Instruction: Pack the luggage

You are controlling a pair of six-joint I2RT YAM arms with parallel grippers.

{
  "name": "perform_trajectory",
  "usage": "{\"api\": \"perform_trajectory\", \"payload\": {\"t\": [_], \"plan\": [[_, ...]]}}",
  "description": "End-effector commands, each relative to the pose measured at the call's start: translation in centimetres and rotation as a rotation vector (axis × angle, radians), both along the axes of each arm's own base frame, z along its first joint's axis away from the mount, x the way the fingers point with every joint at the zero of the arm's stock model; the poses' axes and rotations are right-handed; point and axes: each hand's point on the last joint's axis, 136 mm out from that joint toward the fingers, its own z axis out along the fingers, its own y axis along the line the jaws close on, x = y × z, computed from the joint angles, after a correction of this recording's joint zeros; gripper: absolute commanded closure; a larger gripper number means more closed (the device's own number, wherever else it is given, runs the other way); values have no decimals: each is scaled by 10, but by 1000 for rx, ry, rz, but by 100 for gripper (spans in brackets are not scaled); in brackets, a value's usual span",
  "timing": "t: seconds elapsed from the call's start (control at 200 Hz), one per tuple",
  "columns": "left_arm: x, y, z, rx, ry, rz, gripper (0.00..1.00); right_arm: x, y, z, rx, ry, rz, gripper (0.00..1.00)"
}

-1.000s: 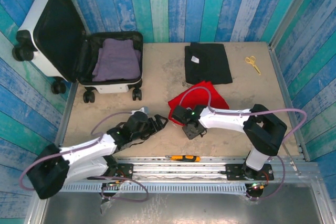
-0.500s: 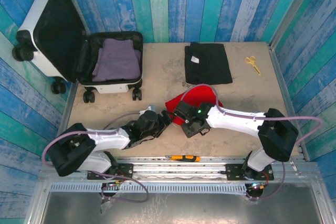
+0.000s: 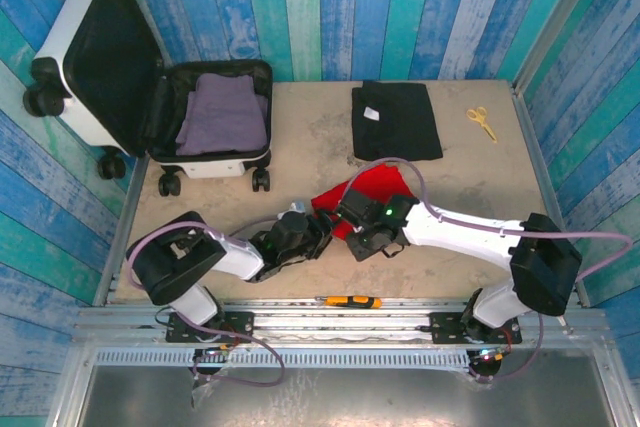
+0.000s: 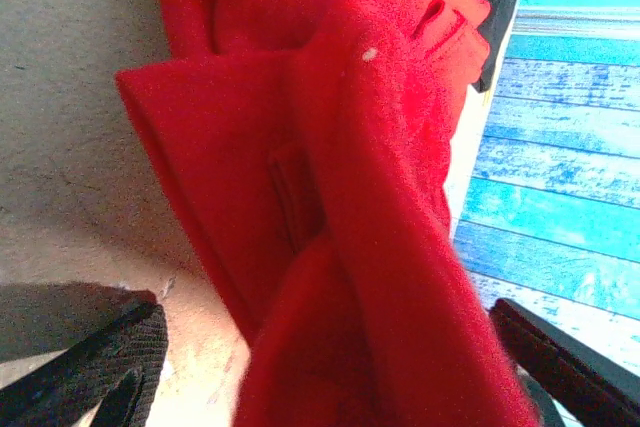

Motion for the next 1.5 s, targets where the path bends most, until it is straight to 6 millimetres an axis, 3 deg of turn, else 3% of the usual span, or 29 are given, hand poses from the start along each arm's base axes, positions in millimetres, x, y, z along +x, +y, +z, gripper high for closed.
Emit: {"api": "perform_trajectory", "payload": {"t": [0.0,0.13,0.27,0.356,0.486,0.541,0.586,0.641,0.686,0.751,0.851,1.001,1.132,1.277,1.497], "plan": [[-1,4,-18,2,49,44,16,-1,0,6,22,-5,5,99],[3,-2,-21,-29,58,55,24,-4,1,6,38,3,12,100],[9,-14,-23,-47,65,42,38,-6,-1,4,41,6,12,99],[11,-15,-29,-25,66,45,56,-6,-1,3,51,1,18,99],[13,-13,-36,13,61,49,74,-7,-3,4,58,-13,21,99],[15,-13,-34,22,45,49,89,-5,-5,6,58,-24,17,98],[17,-15,-32,31,30,44,100,-4,-6,8,55,-36,18,87],[20,-20,-25,61,5,20,100,0,-12,12,30,-65,10,54],[25,-25,-18,99,-16,-2,100,4,-19,17,2,-104,5,44],[31,-32,0,153,-61,-38,100,13,-34,32,-30,-189,-20,35],[39,-32,34,216,-127,-44,100,27,-62,70,-46,-354,-98,29],[52,-18,92,332,-218,-8,100,36,-108,140,58,-611,-249,28],[57,-4,143,328,-279,50,100,33,-142,177,146,-730,-326,27],[68,11,197,304,-333,105,100,33,-159,182,163,-743,-351,27],[104,59,271,400,-436,216,100,33,-148,167,173,-669,-325,27]]}}
